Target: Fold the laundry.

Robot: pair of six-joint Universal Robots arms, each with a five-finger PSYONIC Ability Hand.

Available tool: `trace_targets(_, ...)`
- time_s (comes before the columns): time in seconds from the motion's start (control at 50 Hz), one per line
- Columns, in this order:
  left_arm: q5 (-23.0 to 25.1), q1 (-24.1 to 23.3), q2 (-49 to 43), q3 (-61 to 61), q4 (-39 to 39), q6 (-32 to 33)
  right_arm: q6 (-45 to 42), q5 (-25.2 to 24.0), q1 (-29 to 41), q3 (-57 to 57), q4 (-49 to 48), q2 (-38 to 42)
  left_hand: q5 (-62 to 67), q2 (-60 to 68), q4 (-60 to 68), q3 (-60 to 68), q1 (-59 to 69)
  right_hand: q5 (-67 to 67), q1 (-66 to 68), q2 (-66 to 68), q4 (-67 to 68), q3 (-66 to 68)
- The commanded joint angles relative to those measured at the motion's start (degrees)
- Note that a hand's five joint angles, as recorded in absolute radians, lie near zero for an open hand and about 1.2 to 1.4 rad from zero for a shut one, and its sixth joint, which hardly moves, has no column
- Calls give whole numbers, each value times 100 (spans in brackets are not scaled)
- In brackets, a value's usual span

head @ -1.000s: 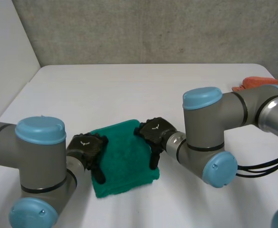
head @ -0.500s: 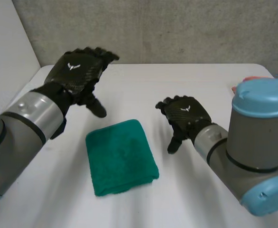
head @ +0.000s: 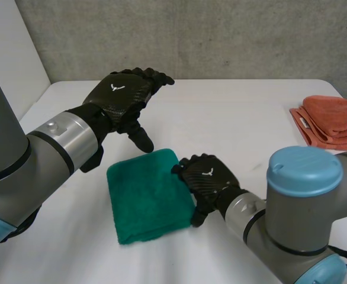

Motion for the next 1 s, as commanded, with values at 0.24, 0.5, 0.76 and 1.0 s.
trace_targets(0.24, -25, 15, -5, -73, 10, -21, -56, 16, 583, -210, -488, 835, -239, -143, -150, -176, -82, 703, 977, 778, 815, 764)
trace_targets(0.5, -25, 50, -14, -126, 10, -21, -346, 60, 882, -385, -795, 1107, -239, -143, -150, -176, -82, 703, 977, 778, 815, 764)
trace_targets(0.76, -16, 59, -5, -143, 18, -117, -698, 86, 934, -675, -848, 1441, -239, -143, -150, -176, -82, 955, 1229, 1030, 1067, 1015)
trace_targets(1.0, -16, 59, -5, -152, 18, -126, -1102, 191, 934, -939, -866, 1608, -239, -143, -150, -176, -82, 1460, 1734, 1535, 1572, 1520)
